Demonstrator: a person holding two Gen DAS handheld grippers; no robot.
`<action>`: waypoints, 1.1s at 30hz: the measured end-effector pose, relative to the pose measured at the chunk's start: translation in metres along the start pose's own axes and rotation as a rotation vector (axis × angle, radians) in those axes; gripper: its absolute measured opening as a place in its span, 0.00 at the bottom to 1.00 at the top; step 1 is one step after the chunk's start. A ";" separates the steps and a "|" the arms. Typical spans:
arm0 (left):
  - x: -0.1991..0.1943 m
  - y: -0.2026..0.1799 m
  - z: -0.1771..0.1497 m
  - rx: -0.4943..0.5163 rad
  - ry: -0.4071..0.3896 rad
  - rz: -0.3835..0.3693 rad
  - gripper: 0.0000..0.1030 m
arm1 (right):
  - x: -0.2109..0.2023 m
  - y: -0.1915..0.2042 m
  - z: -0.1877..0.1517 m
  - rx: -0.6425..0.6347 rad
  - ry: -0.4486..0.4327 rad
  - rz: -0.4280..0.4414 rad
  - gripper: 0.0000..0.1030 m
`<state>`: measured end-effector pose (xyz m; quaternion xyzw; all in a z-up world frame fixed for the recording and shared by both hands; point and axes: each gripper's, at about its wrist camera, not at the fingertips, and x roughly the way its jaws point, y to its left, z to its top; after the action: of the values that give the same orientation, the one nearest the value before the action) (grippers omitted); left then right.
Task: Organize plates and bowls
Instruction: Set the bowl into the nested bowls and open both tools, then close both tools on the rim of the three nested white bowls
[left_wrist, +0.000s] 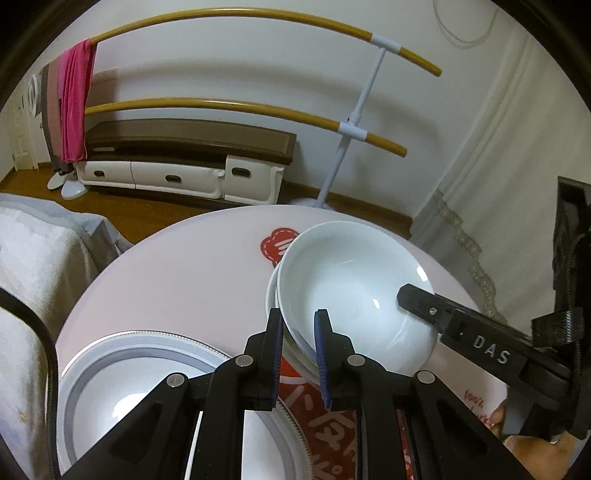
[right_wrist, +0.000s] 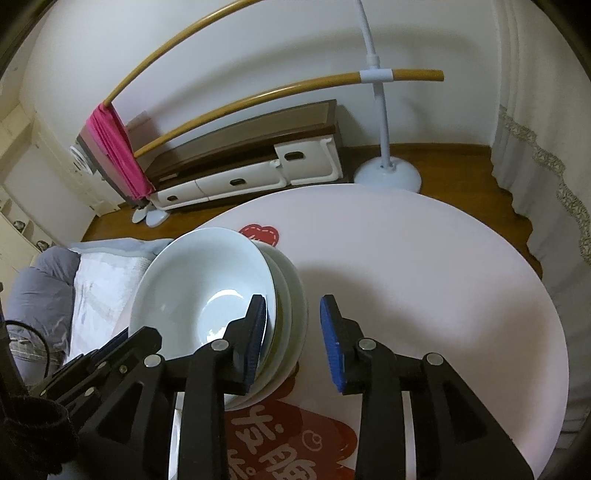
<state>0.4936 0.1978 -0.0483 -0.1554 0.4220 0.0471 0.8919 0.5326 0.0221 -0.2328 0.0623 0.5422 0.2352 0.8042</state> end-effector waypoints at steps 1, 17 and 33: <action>0.000 0.000 0.002 0.003 0.002 0.002 0.15 | 0.000 0.000 0.000 0.000 0.001 0.003 0.31; 0.016 0.009 0.041 0.044 0.119 -0.002 0.55 | -0.006 0.001 -0.005 0.016 0.033 -0.003 0.52; 0.047 0.030 0.066 0.019 0.237 -0.057 0.58 | 0.013 0.002 -0.003 0.078 0.150 -0.022 0.67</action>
<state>0.5662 0.2451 -0.0523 -0.1631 0.5204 -0.0009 0.8382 0.5332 0.0288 -0.2445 0.0697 0.6101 0.2093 0.7610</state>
